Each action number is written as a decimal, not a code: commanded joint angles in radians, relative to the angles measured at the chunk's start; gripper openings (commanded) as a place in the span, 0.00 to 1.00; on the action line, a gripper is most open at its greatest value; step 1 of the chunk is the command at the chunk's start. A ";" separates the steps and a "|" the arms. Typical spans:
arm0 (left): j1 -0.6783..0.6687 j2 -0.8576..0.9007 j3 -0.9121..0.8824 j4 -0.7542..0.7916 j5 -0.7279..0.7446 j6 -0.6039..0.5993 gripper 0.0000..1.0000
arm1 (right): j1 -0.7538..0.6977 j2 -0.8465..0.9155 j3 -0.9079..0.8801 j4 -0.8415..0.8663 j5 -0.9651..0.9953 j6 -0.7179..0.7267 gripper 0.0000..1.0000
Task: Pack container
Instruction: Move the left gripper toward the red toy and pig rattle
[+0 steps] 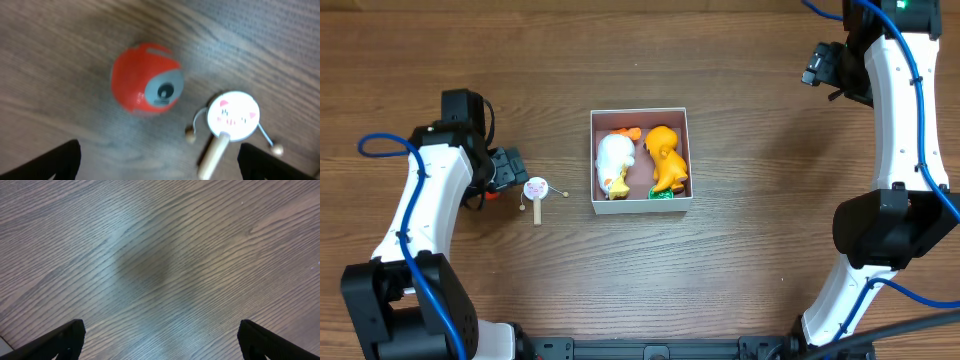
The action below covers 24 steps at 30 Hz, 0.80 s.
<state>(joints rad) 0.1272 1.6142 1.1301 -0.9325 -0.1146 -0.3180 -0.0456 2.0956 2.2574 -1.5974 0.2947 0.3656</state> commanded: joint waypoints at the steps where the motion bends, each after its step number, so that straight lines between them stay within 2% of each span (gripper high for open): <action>1: 0.010 -0.017 -0.035 0.063 0.011 0.059 1.00 | -0.002 -0.007 0.022 0.002 0.011 0.002 1.00; 8: 0.033 0.017 -0.049 0.140 0.013 0.094 0.98 | -0.002 -0.007 0.022 0.002 0.011 0.002 1.00; 20: 0.070 0.159 -0.049 0.164 0.061 0.122 0.94 | -0.002 -0.007 0.022 0.002 0.011 0.002 1.00; 22: 0.070 0.176 -0.049 0.172 0.060 0.122 0.88 | -0.002 -0.007 0.022 0.002 0.011 0.002 1.00; 24: 0.070 0.185 -0.049 0.179 0.060 0.124 0.71 | -0.002 -0.007 0.022 0.002 0.011 0.002 1.00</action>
<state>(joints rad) 0.1917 1.7794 1.0878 -0.7654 -0.0769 -0.2161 -0.0460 2.0956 2.2574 -1.5974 0.2947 0.3656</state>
